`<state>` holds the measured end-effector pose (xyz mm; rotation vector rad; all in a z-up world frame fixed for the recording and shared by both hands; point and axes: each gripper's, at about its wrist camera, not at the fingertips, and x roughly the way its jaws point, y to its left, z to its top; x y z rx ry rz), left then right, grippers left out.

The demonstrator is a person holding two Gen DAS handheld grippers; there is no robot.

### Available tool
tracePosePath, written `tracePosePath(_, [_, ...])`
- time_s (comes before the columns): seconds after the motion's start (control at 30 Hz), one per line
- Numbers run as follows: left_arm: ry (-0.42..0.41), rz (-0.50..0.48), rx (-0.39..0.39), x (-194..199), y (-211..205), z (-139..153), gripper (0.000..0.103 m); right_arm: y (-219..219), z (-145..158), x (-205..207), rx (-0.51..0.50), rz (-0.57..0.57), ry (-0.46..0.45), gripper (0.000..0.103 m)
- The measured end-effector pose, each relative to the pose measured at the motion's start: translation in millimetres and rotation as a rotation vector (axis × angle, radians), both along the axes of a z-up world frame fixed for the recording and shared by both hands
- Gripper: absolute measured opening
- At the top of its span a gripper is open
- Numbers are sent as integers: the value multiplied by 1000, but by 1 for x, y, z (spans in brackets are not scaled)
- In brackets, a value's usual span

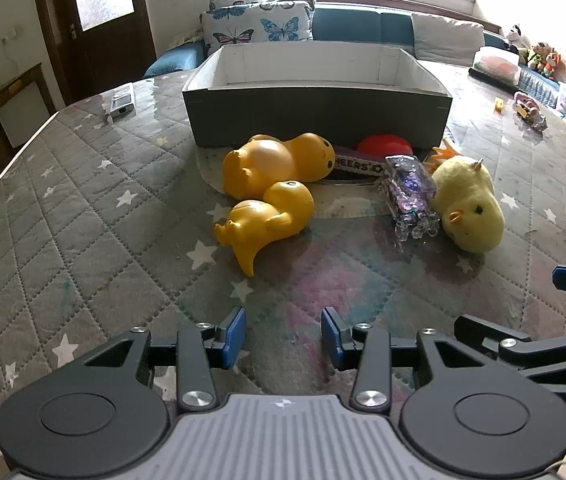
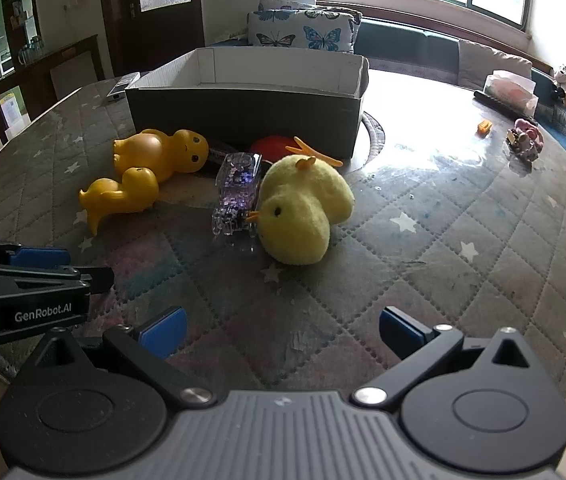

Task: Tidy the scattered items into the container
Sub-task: 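Move both tools toward the yellow rubber ducks in front of the box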

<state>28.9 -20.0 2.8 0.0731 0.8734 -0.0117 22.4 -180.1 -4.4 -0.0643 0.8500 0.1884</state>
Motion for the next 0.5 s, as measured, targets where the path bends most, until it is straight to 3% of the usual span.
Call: tracePosePath(0.5, [2, -8, 27, 6, -1, -1, 44, 4, -1, 7, -7, 1, 14, 103])
